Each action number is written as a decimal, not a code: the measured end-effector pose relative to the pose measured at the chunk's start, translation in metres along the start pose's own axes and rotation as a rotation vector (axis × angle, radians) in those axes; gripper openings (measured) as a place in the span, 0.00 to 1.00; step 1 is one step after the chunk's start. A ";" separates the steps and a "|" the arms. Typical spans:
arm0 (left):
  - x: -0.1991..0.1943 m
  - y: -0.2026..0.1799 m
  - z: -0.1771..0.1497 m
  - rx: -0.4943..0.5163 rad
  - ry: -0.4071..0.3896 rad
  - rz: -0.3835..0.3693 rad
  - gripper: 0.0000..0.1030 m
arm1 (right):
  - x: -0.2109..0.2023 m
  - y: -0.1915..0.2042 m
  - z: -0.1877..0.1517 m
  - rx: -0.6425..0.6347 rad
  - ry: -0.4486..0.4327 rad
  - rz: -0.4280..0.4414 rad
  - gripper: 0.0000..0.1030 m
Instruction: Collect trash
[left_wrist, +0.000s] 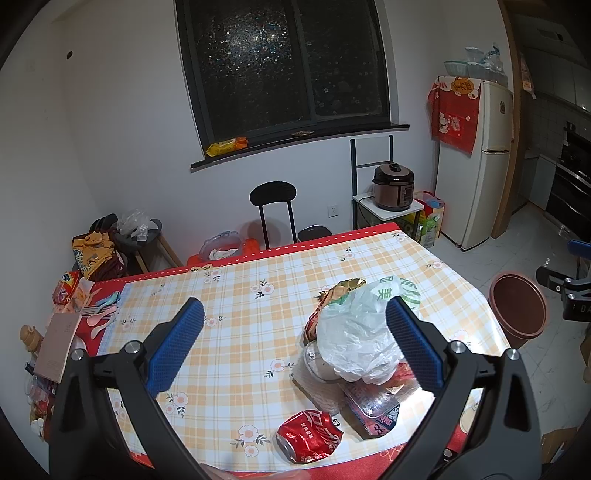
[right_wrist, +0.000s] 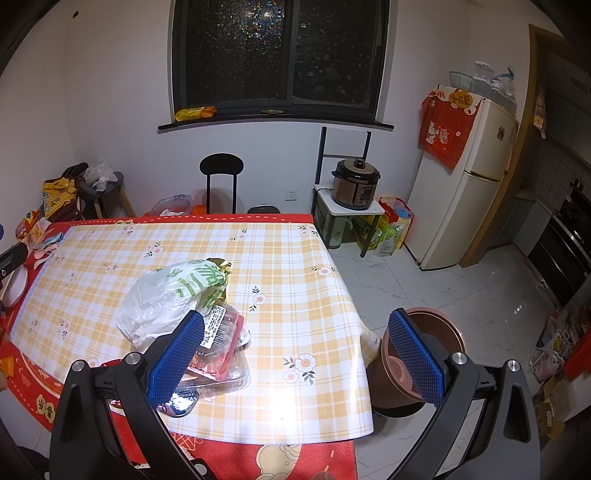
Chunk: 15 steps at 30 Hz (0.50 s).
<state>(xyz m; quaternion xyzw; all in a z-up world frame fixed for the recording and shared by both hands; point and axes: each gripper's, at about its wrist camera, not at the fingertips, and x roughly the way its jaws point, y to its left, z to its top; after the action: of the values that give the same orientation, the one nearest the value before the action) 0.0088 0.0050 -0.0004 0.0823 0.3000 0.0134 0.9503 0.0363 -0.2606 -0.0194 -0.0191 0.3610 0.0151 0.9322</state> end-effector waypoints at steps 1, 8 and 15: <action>0.000 0.000 0.000 -0.001 0.000 0.000 0.94 | 0.000 0.000 0.000 -0.001 0.001 0.000 0.95; 0.000 0.001 0.000 0.000 -0.001 -0.001 0.94 | 0.000 0.001 0.000 -0.002 0.000 -0.001 0.95; 0.000 0.002 0.000 0.000 -0.001 -0.001 0.94 | 0.000 0.001 0.001 -0.002 0.000 0.000 0.95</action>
<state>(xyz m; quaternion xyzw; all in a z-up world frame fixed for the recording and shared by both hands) 0.0091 0.0066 0.0002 0.0819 0.2995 0.0128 0.9505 0.0366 -0.2594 -0.0188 -0.0200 0.3610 0.0156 0.9322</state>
